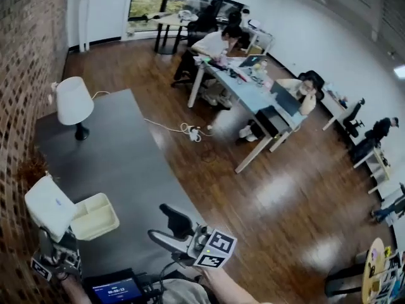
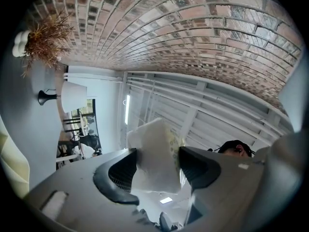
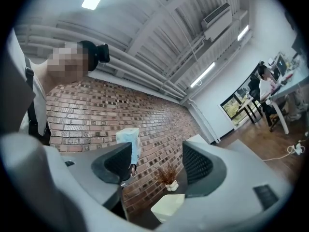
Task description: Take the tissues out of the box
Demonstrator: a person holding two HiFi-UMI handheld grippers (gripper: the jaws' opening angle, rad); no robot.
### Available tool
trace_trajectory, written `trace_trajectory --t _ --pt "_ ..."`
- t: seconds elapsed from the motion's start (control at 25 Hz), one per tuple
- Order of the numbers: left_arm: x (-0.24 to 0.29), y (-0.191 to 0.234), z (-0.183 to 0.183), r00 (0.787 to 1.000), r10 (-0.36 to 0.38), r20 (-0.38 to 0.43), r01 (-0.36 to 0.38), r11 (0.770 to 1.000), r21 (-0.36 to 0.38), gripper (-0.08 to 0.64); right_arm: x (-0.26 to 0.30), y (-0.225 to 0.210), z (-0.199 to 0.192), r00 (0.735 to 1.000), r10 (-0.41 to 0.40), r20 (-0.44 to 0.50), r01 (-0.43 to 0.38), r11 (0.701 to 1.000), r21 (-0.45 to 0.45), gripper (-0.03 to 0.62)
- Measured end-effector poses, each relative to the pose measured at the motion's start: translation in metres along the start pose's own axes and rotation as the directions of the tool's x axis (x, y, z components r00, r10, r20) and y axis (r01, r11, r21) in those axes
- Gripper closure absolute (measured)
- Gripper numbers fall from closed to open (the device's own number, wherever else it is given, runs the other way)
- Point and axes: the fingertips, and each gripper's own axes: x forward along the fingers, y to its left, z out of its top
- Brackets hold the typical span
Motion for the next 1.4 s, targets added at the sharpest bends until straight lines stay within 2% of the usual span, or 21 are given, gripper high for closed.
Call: trace_trajectory --t 0.24,0.44,0.92,1.2,1.4 --pt "0.007 0.029 -0.006 0.999 -0.019 -0.036 0.017 0.999 -0.031 0.281 -0.009 -0.006 0.002 0.998 -0.054 0.008 0.055 0.998 -0.039 0.265" --pt "0.017 0.026 -0.014 0.998 -0.036 -0.049 0.032 0.997 -0.067 0.281 -0.012 -0.005 -0.002 0.997 -0.072 0.003 0.072 0.997 -0.042 0.264" --pt "0.01 0.031 -0.016 0.998 -0.064 -0.03 0.062 0.996 -0.058 0.285 -0.017 -0.01 -0.005 0.999 -0.05 0.008 0.05 0.998 -0.039 0.264" --pt "0.011 0.022 -0.021 0.999 -0.033 -0.02 0.032 0.998 -0.049 0.288 -0.022 -0.008 0.008 0.999 -0.032 0.011 0.032 0.999 -0.037 0.264" --pt "0.014 0.024 -0.019 0.998 -0.052 0.02 0.053 0.995 -0.086 0.298 -0.019 -0.007 0.008 1.0 -0.026 0.001 0.026 0.999 -0.032 0.264"
